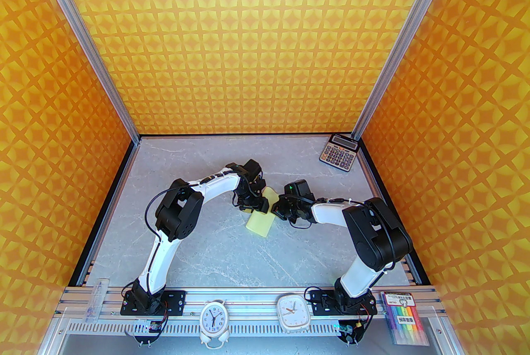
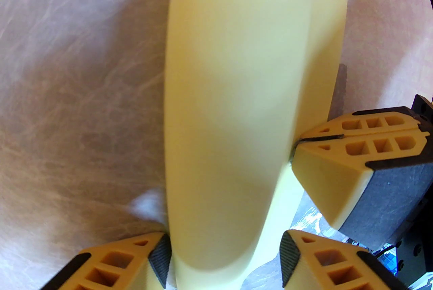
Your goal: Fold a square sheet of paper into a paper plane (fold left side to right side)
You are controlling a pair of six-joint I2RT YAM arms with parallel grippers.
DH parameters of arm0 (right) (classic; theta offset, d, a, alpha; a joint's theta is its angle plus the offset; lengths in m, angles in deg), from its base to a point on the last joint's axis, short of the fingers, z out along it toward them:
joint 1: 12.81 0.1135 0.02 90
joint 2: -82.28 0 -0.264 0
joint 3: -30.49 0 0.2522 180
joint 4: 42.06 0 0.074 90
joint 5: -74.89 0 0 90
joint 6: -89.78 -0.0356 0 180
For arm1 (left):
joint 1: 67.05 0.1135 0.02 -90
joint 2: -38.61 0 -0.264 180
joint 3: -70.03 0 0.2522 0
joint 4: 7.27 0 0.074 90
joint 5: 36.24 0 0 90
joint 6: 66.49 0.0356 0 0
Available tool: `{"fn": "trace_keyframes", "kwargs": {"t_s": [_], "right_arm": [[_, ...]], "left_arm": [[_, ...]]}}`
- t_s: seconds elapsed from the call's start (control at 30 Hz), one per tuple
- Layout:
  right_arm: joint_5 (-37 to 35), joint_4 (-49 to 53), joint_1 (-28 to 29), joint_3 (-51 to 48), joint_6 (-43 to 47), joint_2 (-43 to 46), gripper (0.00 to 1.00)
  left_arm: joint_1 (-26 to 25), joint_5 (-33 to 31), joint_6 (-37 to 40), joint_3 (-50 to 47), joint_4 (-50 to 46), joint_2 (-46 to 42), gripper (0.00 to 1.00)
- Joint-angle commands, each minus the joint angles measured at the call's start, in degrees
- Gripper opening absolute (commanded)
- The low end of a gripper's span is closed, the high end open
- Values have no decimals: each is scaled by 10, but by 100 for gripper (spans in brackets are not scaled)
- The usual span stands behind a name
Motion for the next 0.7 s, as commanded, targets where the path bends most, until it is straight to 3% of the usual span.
{"fn": "trace_keyframes", "kwargs": {"t_s": [0.0, 0.17, 0.3, 0.5, 0.67], "right_arm": [[-32, 50, 2, -5, 18, -19, 0], [-31, 51, 2, -9, 20, -18, 0], [-31, 50, 2, -10, 21, -17, 0], [-31, 49, 2, -9, 20, -17, 0], [-32, 50, 2, -9, 21, -17, 0]], "left_arm": [[-8, -41, -5, -7, -28, 18, 63], [33, -56, -19, -1, -31, -58, 65], [31, -44, -40, 1, -20, -86, 57], [20, -10, -71, -11, 20, -86, 3], [-2, 2, -76, -22, 33, -65, 0]]}}
